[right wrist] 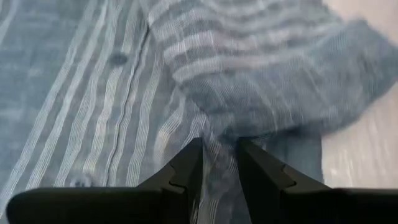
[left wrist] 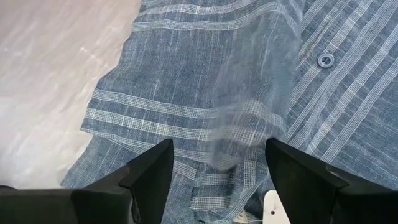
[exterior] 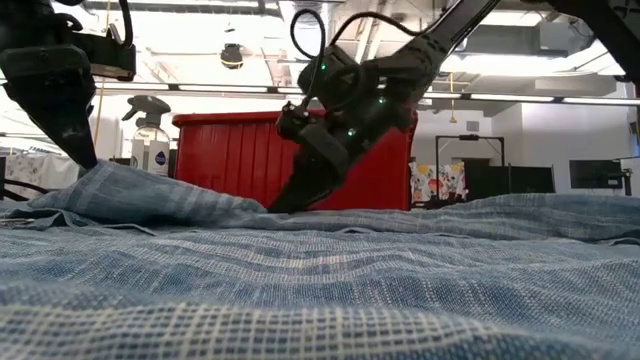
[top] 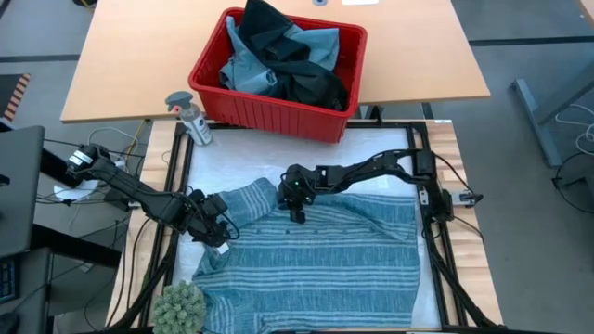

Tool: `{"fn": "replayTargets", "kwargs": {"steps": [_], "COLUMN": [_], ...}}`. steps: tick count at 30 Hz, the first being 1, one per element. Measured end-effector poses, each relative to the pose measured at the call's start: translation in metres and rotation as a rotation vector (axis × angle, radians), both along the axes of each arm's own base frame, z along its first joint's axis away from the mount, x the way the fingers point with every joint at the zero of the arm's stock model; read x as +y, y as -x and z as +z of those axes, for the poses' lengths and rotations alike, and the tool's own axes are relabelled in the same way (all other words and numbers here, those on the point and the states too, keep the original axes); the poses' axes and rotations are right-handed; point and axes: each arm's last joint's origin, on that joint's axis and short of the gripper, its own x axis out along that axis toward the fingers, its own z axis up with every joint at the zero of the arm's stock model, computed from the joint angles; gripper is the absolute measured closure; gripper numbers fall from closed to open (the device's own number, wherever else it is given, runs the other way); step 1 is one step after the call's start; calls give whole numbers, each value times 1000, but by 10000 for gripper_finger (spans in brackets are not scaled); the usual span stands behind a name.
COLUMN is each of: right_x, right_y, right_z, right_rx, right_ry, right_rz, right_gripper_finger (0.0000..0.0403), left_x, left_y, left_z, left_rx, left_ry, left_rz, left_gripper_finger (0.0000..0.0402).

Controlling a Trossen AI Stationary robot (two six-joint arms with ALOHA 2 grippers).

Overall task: Fold Laundry from Bin
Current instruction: Fold the light blue shirt

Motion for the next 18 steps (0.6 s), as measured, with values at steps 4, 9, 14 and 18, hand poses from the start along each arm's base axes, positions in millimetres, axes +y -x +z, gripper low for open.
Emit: {"fn": "replayTargets", "kwargs": {"steps": [4, 9, 14, 18], "right_x": [-3, -3, 0, 10], "right_y": [-1, -6, -12, -13], "right_z": [1, 14, 28, 31], "right_rx": [33, 35, 33, 51], "right_ry": [4, 45, 70, 67], "right_rz": [2, 39, 74, 99], "right_gripper_finger": [277, 342, 384, 386], "left_x": [0, 0, 0, 0], "left_y": [0, 0, 0, 0], "left_z": [0, 0, 0, 0], "left_rx": [1, 2, 0, 1], "left_ry": [-1, -8, -6, -3], "left_rz": [-1, -2, -2, -2], "left_gripper_finger": [157, 157, 157, 157]}}
